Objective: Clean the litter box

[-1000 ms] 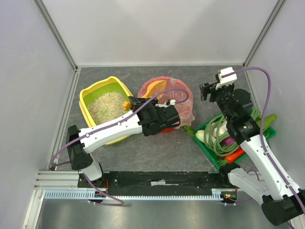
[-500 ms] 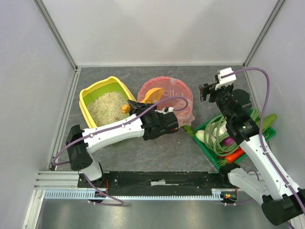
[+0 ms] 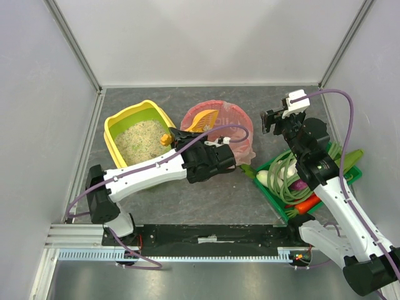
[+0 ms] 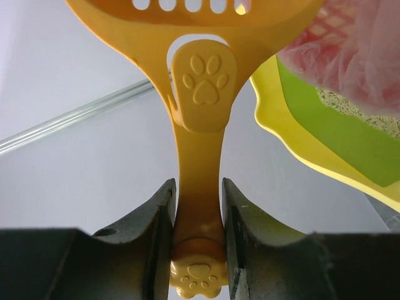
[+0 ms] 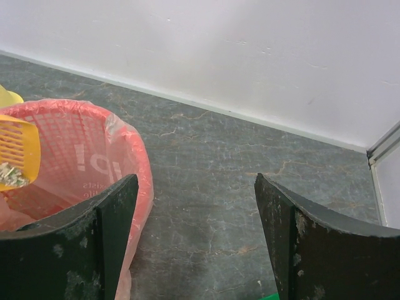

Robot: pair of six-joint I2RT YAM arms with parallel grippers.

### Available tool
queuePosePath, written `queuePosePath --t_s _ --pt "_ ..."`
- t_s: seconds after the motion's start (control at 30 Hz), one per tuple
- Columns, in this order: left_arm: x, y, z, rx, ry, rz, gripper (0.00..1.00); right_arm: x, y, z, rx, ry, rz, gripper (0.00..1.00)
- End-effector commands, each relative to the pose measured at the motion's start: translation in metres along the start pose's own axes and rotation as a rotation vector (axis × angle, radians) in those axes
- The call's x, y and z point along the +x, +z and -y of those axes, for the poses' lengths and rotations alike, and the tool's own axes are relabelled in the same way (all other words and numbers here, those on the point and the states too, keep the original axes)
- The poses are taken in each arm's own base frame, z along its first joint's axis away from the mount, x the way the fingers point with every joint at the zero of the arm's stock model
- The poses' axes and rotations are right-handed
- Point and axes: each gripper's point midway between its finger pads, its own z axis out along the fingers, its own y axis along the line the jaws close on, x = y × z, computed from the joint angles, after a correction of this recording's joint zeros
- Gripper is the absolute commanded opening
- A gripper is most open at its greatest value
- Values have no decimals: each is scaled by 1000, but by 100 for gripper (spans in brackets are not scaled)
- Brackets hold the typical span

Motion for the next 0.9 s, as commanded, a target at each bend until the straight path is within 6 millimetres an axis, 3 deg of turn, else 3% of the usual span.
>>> queuePosePath --t_s 0.0,0.03,0.1,0.23,0.37,0.7,0.87 --pt "12 -6 1 -14 41 13 2 -11 -2 -1 -2 18 46 84" --pt "17 -3 11 -17 85 -9 2 -11 -2 -1 -2 18 46 84" --pt "28 4 3 -22 44 -37 2 -11 -3 -1 -5 21 47 84" --pt "25 -4 3 6 12 7 2 -11 -3 -2 -5 27 46 84" --pt "39 2 -21 -50 -66 -36 2 -9 0 -3 -10 26 40 84" --pt "21 0 -47 -125 -194 -39 2 -9 -1 -3 -11 27 45 84" --pt "12 -3 -42 -24 -378 34 2 -6 -1 -5 -20 32 38 84"
